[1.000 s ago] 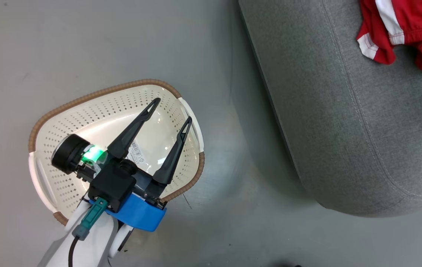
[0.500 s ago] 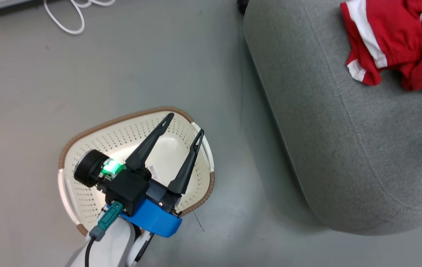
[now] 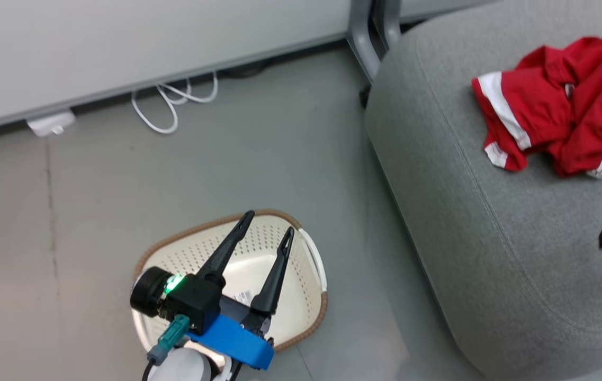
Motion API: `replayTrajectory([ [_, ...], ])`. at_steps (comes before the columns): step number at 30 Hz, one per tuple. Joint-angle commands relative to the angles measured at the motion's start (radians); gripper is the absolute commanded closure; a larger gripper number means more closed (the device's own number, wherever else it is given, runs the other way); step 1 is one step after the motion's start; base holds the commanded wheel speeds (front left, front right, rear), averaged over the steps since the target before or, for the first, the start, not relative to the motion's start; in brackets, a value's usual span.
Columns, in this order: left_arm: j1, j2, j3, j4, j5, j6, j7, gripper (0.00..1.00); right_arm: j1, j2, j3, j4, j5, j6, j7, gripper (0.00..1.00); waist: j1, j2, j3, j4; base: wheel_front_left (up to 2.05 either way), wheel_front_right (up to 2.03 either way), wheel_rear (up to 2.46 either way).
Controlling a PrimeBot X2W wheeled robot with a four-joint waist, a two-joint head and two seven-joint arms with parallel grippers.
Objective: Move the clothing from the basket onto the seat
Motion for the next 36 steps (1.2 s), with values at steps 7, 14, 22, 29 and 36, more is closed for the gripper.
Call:
replayTrajectory([
  [7,0.068,-0.03,0.054,0.047,-0.01,-0.002,-0.005,0.0,0.209,0.047,0.01,-0.19,-0.009,0.0,0.026,0.0,0.0002,0.0,-0.138,0.093,0.0,0.0,0.0],
  [14,0.132,-0.048,0.125,0.064,-0.013,-0.002,-0.005,0.0,0.389,0.133,0.02,-0.418,-0.038,0.0,0.096,0.0,0.0002,0.0,-0.207,0.14,0.0,0.0,0.0],
  [22,0.179,-0.062,0.222,0.067,-0.013,-0.002,-0.005,0.0,0.536,0.215,0.076,-0.602,-0.081,0.0,0.161,0.0,0.0002,0.0,-0.241,0.187,0.0,0.0,0.0],
  [29,0.194,-0.062,0.291,0.094,0.003,-0.002,-0.005,0.0,0.593,0.243,0.123,-0.632,-0.12,0.0,0.158,0.0,0.0002,0.0,-0.254,0.23,0.0,0.0,0.0],
  [36,0.206,-0.064,0.349,0.123,0.008,-0.002,-0.005,0.0,0.618,0.247,0.167,-0.616,-0.083,0.0,0.142,0.0,0.0002,0.0,-0.267,0.26,0.0,0.0,0.0],
])
